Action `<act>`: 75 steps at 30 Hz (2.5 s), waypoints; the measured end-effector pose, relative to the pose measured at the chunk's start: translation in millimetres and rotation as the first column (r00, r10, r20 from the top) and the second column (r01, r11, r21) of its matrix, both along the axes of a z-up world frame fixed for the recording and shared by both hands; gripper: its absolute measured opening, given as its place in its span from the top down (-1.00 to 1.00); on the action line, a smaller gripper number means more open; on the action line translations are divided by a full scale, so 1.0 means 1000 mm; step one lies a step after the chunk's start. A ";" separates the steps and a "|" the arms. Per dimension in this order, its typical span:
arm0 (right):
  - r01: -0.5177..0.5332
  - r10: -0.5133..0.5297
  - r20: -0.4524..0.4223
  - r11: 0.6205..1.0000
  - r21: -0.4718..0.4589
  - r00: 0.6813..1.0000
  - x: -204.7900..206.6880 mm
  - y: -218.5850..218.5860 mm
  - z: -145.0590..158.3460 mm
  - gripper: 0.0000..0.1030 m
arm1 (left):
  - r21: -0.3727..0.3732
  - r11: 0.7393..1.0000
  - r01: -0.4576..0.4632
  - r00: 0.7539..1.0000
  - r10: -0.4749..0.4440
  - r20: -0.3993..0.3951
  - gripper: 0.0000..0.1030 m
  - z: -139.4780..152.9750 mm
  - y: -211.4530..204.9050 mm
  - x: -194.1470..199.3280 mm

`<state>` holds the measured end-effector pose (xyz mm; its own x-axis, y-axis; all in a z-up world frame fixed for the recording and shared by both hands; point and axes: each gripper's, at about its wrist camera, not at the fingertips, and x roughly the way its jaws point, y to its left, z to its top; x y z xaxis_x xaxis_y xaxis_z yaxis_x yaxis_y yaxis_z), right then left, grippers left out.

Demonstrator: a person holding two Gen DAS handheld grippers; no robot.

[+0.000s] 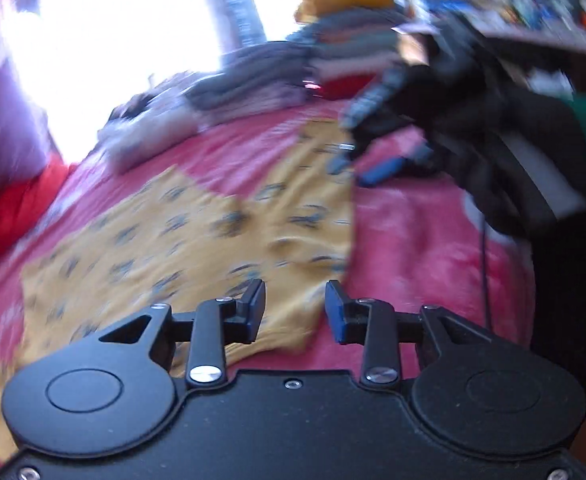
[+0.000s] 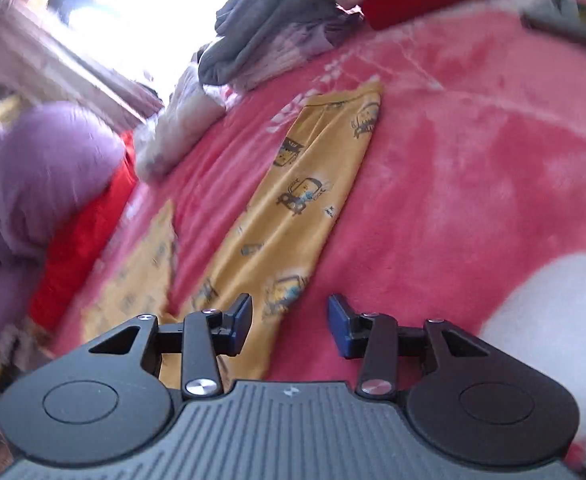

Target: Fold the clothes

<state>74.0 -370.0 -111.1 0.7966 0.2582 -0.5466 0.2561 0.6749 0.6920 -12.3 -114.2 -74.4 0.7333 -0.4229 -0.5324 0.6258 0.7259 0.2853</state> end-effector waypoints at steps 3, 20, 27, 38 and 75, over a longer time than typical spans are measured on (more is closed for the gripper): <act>-0.024 0.023 0.003 0.999 0.027 1.000 0.002 0.001 -0.005 0.32 | 0.168 0.985 0.045 0.992 -0.063 0.107 0.43 -0.021 -0.036 -0.007; -0.015 0.015 -0.001 1.000 0.017 1.000 -0.012 -0.013 -0.004 0.81 | 0.246 0.959 0.141 0.989 -0.149 0.016 0.95 -0.027 -0.035 -0.008; -0.005 0.027 0.105 0.978 -0.207 0.994 -0.022 0.010 0.026 0.72 | -0.006 1.000 0.002 0.992 -0.003 -0.129 0.22 0.006 0.018 0.014; -0.272 0.345 0.144 0.887 -0.373 0.928 -0.006 0.110 0.046 0.49 | -0.335 0.598 -0.728 0.681 0.575 -0.454 0.22 0.017 0.236 0.069; -0.453 0.878 -0.241 -0.031 -0.891 0.414 -0.084 0.428 0.023 0.92 | -0.397 0.163 -0.903 0.396 0.670 -0.628 0.84 -0.008 0.432 0.151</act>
